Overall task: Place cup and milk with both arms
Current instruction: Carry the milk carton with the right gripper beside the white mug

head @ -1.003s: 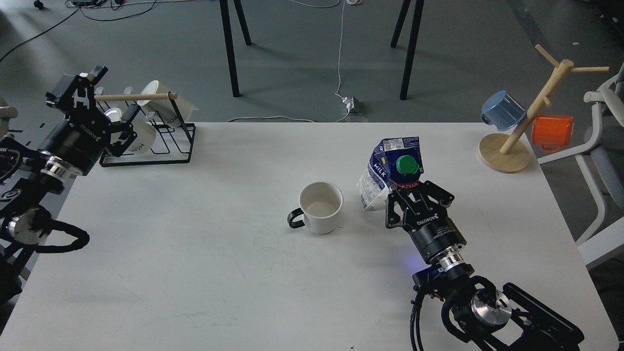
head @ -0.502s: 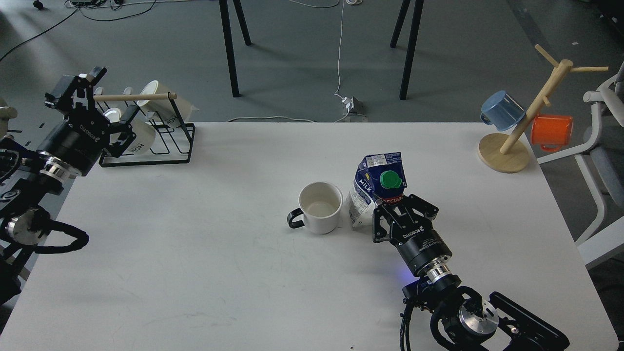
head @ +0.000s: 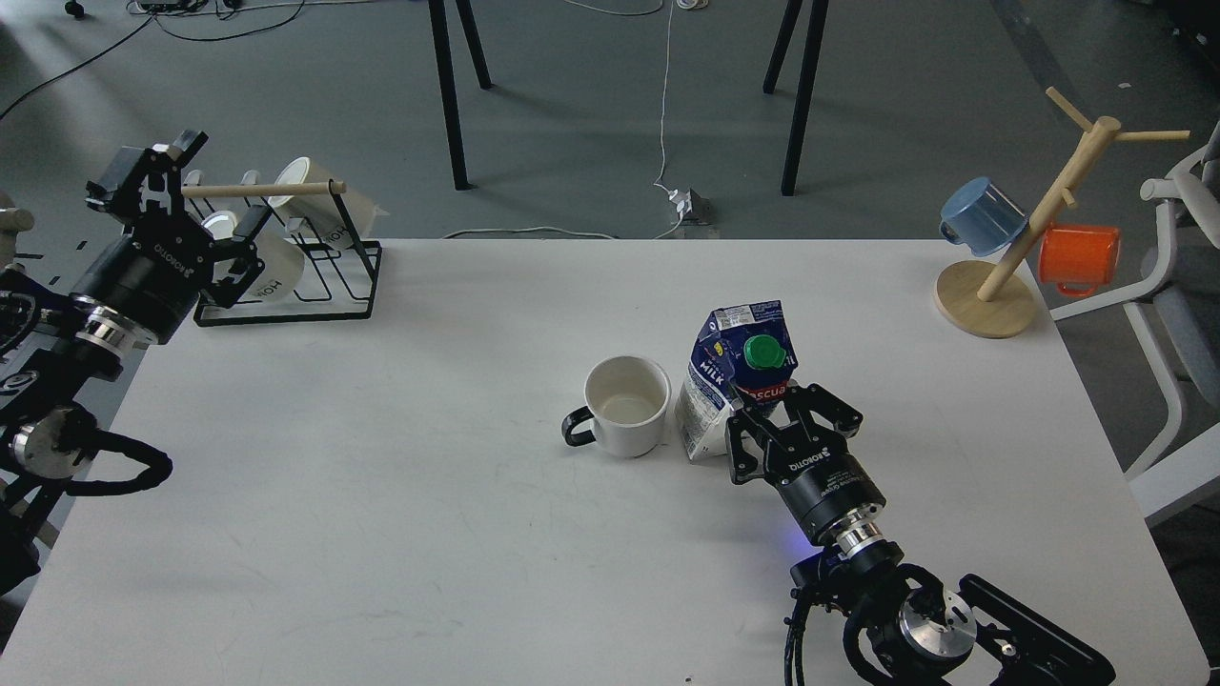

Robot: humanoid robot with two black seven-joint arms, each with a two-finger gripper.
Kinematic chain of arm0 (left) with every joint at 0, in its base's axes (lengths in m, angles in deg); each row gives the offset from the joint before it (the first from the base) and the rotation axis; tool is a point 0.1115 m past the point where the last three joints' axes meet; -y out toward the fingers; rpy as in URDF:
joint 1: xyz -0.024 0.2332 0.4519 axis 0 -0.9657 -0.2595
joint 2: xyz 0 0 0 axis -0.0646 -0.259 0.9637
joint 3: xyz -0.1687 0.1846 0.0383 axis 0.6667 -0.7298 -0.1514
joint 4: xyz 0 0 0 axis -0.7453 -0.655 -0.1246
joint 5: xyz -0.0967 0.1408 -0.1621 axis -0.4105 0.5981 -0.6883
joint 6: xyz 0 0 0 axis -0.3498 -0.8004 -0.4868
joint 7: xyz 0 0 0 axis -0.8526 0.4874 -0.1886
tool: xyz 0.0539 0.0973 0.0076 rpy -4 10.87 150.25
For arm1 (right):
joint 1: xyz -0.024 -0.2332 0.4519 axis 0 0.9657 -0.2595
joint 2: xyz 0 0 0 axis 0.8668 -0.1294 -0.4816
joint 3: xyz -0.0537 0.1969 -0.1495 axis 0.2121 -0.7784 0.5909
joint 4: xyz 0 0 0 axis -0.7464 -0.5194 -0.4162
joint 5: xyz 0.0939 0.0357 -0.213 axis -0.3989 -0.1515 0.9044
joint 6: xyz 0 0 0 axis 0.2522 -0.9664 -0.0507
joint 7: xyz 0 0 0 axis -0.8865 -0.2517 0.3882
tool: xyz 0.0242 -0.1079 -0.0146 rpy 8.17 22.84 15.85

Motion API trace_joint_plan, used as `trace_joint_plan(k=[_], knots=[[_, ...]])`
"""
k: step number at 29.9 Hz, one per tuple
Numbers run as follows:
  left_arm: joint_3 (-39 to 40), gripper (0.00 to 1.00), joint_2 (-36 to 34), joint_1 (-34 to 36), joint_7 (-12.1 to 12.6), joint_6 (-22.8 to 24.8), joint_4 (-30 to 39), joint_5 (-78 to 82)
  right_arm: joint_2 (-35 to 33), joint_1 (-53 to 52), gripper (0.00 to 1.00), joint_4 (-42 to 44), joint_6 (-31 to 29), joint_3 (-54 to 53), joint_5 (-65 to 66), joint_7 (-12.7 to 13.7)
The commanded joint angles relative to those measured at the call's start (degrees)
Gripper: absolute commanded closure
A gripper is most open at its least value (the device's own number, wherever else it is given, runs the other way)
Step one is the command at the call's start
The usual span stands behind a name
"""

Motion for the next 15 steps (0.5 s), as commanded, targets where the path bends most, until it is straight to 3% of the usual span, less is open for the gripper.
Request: trace_joint_plan(k=[1,4,7,15], knots=[[0.07,0.01,0.01,-0.09,0.0,0.0,0.0,0.0,-0.02,0.29,0.49,-0.08,0.0,0.0,0.01,0.08],[-0.01,0.01,0.01,-0.18,0.0,0.0,0.0,0.0,-0.02,0.38,0.39,-0.26,0.0,0.0,0.01,0.08],[-0.01,0.01,0.01,-0.18,0.0,0.0,0.0,0.0,-0.02,0.55,0.0,-0.61,0.0,0.0,0.01,0.08],[0.08,0.01,0.01,-0.09,0.0,0.0,0.0,0.0,-0.55,3.19,0.0,-2.27,0.0,0.0,0.19,0.17]])
